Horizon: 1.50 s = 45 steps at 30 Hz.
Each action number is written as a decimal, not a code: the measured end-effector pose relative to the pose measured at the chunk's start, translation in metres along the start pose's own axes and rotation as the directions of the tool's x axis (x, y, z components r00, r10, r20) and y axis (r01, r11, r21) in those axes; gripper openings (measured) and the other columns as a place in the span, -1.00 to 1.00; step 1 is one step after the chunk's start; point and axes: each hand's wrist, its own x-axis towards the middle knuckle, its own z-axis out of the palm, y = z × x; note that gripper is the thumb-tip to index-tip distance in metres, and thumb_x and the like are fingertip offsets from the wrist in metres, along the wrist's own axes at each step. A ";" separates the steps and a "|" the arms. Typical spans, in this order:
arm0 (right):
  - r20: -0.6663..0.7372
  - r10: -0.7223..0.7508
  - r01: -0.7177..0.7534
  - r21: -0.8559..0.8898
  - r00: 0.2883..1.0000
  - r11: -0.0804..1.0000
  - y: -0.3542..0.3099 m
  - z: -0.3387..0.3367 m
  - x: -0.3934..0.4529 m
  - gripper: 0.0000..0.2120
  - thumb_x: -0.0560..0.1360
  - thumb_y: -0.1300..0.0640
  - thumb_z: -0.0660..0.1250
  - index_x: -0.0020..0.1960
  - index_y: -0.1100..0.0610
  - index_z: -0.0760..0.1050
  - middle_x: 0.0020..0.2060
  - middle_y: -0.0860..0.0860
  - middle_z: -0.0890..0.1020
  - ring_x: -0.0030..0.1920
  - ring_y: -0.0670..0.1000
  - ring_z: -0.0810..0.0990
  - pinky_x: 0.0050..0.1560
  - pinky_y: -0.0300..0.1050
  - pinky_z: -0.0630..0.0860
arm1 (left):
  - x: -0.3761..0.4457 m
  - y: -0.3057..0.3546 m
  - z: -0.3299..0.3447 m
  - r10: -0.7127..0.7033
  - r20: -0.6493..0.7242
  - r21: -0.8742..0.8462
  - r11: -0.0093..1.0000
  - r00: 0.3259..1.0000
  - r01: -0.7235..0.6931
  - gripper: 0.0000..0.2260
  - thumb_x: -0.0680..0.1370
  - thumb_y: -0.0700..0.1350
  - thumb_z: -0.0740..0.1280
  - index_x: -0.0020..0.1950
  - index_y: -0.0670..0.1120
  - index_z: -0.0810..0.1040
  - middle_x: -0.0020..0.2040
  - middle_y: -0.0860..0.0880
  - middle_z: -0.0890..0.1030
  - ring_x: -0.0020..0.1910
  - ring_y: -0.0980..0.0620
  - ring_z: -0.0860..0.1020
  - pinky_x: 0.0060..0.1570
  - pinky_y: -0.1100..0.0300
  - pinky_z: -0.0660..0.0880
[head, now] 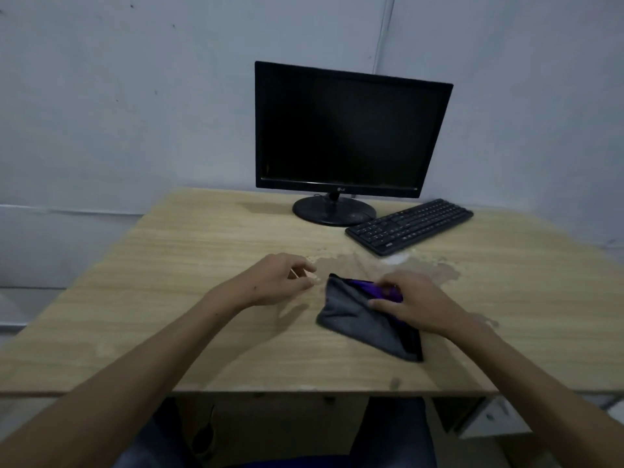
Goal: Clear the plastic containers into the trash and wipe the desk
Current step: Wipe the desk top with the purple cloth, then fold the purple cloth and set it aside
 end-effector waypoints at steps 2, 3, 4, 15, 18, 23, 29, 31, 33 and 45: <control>-0.010 -0.032 0.032 -0.028 0.999 0.999 -0.003 -0.001 0.001 -0.75 0.52 -0.08 0.46 0.10 0.05 0.65 -0.11 -0.06 0.64 -0.08 -0.02 0.56 -0.07 -0.10 0.48 | 0.011 0.010 0.012 -0.004 0.004 0.030 1.000 1.000 0.004 -0.61 0.63 0.05 0.37 0.42 -0.05 0.55 0.12 0.00 0.66 0.04 0.07 0.61 0.07 0.21 0.51; -0.026 -0.040 0.039 -0.046 0.999 0.998 -0.005 -0.001 0.002 -0.80 0.52 -0.04 0.47 0.07 0.03 0.65 -0.14 -0.07 0.62 -0.10 -0.01 0.57 -0.09 -0.10 0.48 | 0.017 0.015 0.017 0.002 0.005 0.041 0.999 1.000 -0.002 -0.58 0.62 0.06 0.38 0.45 -0.06 0.52 0.13 -0.01 0.65 0.03 0.06 0.60 0.07 0.20 0.51; -0.035 -0.037 0.035 -0.052 0.999 0.998 -0.006 0.000 0.003 -0.85 0.52 -0.01 0.46 0.05 0.02 0.65 -0.17 -0.08 0.61 -0.12 -0.01 0.57 -0.12 -0.10 0.49 | 0.021 0.018 0.022 0.012 0.001 0.045 0.999 1.000 -0.012 -0.56 0.61 0.07 0.39 0.46 -0.05 0.52 0.12 -0.02 0.65 0.02 0.05 0.60 0.06 0.19 0.50; -0.103 0.013 0.054 0.615 0.995 0.787 -0.046 -0.087 0.003 -0.93 0.62 0.09 0.37 0.10 0.00 0.58 -0.19 -0.09 0.74 -0.13 -0.19 0.69 -0.14 -0.27 0.51 | 0.027 0.051 -0.024 0.149 -0.418 -0.092 0.974 0.896 -0.205 -0.87 0.48 -0.12 0.55 0.00 0.05 0.78 -0.14 0.02 0.66 -0.23 0.09 0.57 -0.23 0.28 0.45; -0.117 -0.027 0.092 0.594 0.993 0.799 -0.055 -0.117 0.009 -0.84 0.59 0.08 0.41 0.16 -0.04 0.57 -0.12 -0.09 0.73 -0.05 -0.15 0.71 -0.14 -0.24 0.58 | 0.019 0.066 -0.065 0.175 -0.481 -0.161 0.946 0.859 -0.282 -0.84 0.49 -0.14 0.54 0.03 0.06 0.76 -0.07 0.07 0.67 -0.13 0.17 0.64 -0.13 0.34 0.53; -0.202 -0.077 0.177 0.547 0.976 0.818 -0.068 -0.153 0.020 -0.74 0.53 0.16 0.49 0.20 0.00 0.60 -0.12 -0.07 0.73 -0.07 -0.11 0.71 -0.01 -0.21 0.62 | 0.005 0.087 -0.122 0.235 -0.489 -0.332 0.840 0.840 -0.429 -0.83 0.52 -0.25 0.49 0.11 -0.17 0.74 0.04 -0.05 0.74 0.07 0.02 0.71 0.15 0.16 0.62; -0.122 -0.078 0.145 0.849 0.989 0.508 -0.085 -0.182 0.030 -0.76 0.47 0.21 0.51 0.13 0.17 0.64 -0.11 0.05 0.72 -0.11 -0.01 0.68 -0.06 -0.12 0.63 | 0.002 0.106 -0.167 0.132 -0.410 -0.580 0.726 0.902 -0.370 -0.88 0.61 -0.24 0.38 0.12 -0.16 0.66 -0.05 -0.11 0.69 -0.01 0.04 0.67 0.04 0.22 0.60; -0.085 -0.094 0.116 0.908 0.992 0.404 -0.089 -0.184 0.033 -0.83 0.48 0.20 0.49 0.06 0.15 0.63 -0.15 0.03 0.71 -0.18 -0.05 0.66 -0.14 -0.16 0.60 | 0.004 0.109 -0.179 0.054 -0.399 -0.495 0.827 0.915 -0.265 -0.91 0.62 -0.20 0.38 0.04 -0.04 0.66 -0.23 -0.01 0.58 -0.20 0.12 0.58 -0.14 0.25 0.56; -0.068 -0.120 0.102 0.946 0.990 0.308 -0.092 -0.182 0.037 -0.90 0.49 0.17 0.47 0.00 0.10 0.63 -0.18 0.00 0.68 -0.22 -0.07 0.61 -0.17 -0.13 0.53 | 0.004 0.109 -0.187 0.003 -0.353 -0.445 0.879 0.936 -0.171 -0.92 0.65 -0.18 0.36 0.04 -0.03 0.63 -0.27 -0.02 0.49 -0.33 0.13 0.48 -0.22 0.22 0.50; -0.130 -0.099 0.142 0.982 0.987 0.126 -0.104 -0.183 0.053 -0.91 0.66 0.12 0.29 -0.03 0.02 0.50 -0.17 -0.03 0.58 -0.19 -0.06 0.56 -0.25 -0.17 0.52 | 0.000 0.096 -0.181 -0.029 -0.349 -0.675 0.701 0.937 -0.230 -0.86 0.51 -0.20 0.49 0.00 -0.18 0.58 -0.10 -0.10 0.64 -0.11 -0.03 0.69 -0.07 0.16 0.65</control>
